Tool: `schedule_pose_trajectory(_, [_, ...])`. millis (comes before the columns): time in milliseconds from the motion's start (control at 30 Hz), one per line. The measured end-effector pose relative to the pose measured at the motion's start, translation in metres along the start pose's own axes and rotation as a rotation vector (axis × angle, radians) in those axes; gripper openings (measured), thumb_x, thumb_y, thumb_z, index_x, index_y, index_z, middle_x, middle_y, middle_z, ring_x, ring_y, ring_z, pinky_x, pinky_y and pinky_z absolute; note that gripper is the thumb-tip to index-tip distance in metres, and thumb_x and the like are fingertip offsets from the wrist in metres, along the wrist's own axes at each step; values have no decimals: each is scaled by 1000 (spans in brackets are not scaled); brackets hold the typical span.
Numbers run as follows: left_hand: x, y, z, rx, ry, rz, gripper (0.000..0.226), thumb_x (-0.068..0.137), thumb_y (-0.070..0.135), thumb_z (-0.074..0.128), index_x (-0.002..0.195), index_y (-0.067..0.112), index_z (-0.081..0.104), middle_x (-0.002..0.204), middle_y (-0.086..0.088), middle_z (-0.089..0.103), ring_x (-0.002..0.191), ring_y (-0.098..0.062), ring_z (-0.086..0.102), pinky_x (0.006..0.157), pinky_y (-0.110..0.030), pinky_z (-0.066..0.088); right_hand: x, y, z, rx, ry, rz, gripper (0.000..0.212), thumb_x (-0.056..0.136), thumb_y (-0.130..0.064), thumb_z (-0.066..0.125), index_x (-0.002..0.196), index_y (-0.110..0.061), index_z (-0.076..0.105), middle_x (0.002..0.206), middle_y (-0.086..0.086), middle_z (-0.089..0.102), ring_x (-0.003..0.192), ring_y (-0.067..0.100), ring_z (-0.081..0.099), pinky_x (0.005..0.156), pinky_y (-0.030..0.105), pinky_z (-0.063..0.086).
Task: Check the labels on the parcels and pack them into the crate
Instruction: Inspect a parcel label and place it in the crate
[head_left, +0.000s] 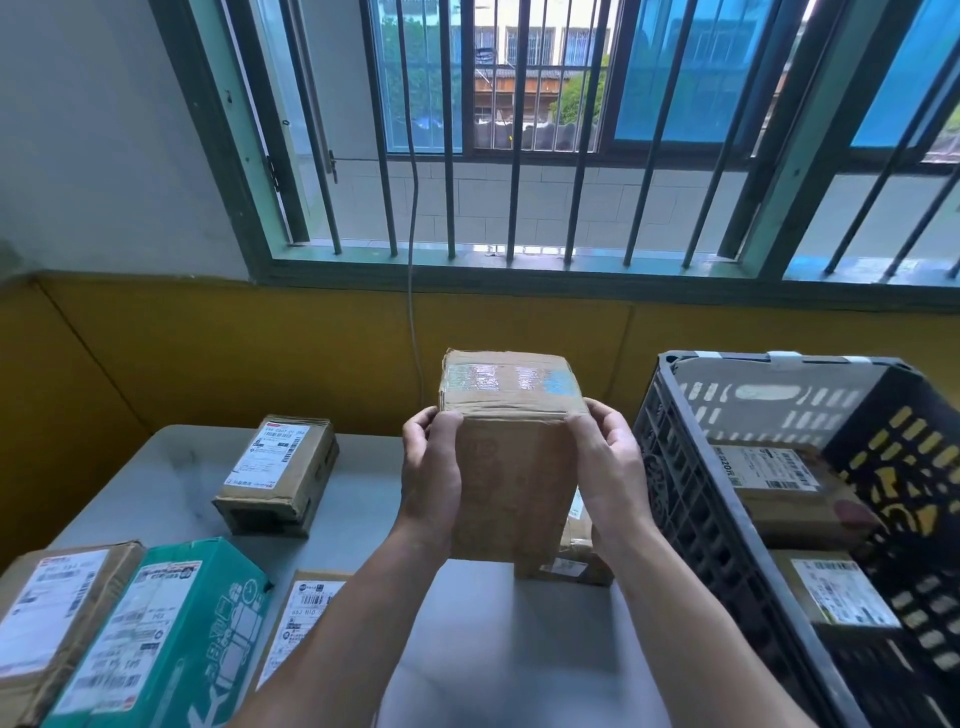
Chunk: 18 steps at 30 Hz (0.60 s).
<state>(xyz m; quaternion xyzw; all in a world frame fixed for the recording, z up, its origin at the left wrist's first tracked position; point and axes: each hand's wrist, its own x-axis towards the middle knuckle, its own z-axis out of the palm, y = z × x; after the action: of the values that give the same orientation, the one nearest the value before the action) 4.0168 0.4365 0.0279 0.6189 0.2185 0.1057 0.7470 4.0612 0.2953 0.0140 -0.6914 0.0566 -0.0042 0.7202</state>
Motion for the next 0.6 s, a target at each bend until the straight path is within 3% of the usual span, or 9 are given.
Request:
schedule_pose_trajectory(167, [3,-3,0,-28,-17,-11,51,100,47,58,145,30,43,131,-5,65,117,-23,64,103,-52,53,3,1,1,-23,18,13,38,91,-38,71,124,-25,57,111,-5,69,105,14,66,91,38,56])
schedule_pose_trajectory(267, [5,-6,-1,-29,-13,-13,40,101,35,60,138,33,47,126,-2,67,115,-21,65,100,-46,55,3,3,-1,-53,22,-2,34,87,-32,70,118,-29,55,109,-5,68,101,13,65,87,37,56])
schedule_pose_trajectory(333, [4,-5,-1,-21,-8,-8,45,92,34,66,133,35,48,123,0,67,115,-22,64,98,-46,56,2,2,0,-62,6,-8,45,81,-37,68,123,-29,55,114,-4,68,106,15,64,91,39,56])
schedule_pose_trajectory(433, [2,-2,-2,-27,-2,4,58,78,37,64,133,33,46,124,-1,66,114,-22,63,95,-48,56,-2,0,3,-76,-20,-15,77,70,-53,67,141,-25,52,134,1,61,122,19,60,104,44,51])
schedule_pose_trajectory(600, [5,-3,-3,-17,35,10,58,95,33,71,145,29,43,140,-5,54,125,-26,58,104,-52,52,-2,-2,5,-67,-31,-17,74,67,-50,68,136,-26,56,136,4,59,121,21,61,104,48,51])
